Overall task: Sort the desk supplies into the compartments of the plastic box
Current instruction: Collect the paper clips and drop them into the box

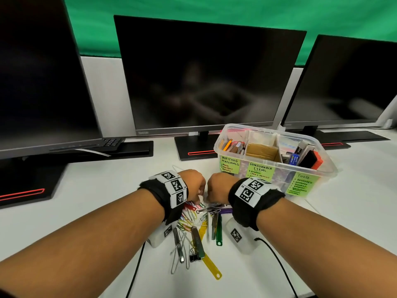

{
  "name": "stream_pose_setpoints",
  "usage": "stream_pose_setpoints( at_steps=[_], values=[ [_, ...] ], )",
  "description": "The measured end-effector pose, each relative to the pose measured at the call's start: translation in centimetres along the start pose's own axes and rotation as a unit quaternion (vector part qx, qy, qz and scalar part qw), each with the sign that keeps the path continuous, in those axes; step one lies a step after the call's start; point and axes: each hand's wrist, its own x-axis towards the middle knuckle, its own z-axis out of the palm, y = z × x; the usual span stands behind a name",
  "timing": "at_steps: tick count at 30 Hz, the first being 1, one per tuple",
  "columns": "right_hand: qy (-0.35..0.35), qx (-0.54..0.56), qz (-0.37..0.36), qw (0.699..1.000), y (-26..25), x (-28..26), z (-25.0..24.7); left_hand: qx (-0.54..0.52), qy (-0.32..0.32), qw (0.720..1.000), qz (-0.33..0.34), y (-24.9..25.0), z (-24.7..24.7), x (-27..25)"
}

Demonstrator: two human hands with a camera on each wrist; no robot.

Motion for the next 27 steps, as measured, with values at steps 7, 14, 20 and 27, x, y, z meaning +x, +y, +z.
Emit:
stream_pose_setpoints(
  at_steps=[7, 14, 20, 27],
  values=[
    [0.024, -0.001, 0.019, 1.000, 0.2, 0.0, 0.1, -0.018, 0.017, 0.999, -0.026, -1.0, -0.2, -0.8],
    [0.132, 0.141, 0.001, 0.981, 1.3, -3.6, -2.4, -0.085, 0.058, 0.994, -0.020, -1.4, -3.0, -2.0],
    [0.340, 0.300, 0.006, 0.891, 5.6, -7.0, -5.6, -0.145, 0.112, 0.983, 0.004, -1.0, -5.7, -2.8],
    [0.290, 0.173, 0.092, 0.937, 11.3, -7.3, -5.5, -0.166, 0.104, 0.981, 0.012, 0.8, -6.0, -2.8]
  ],
)
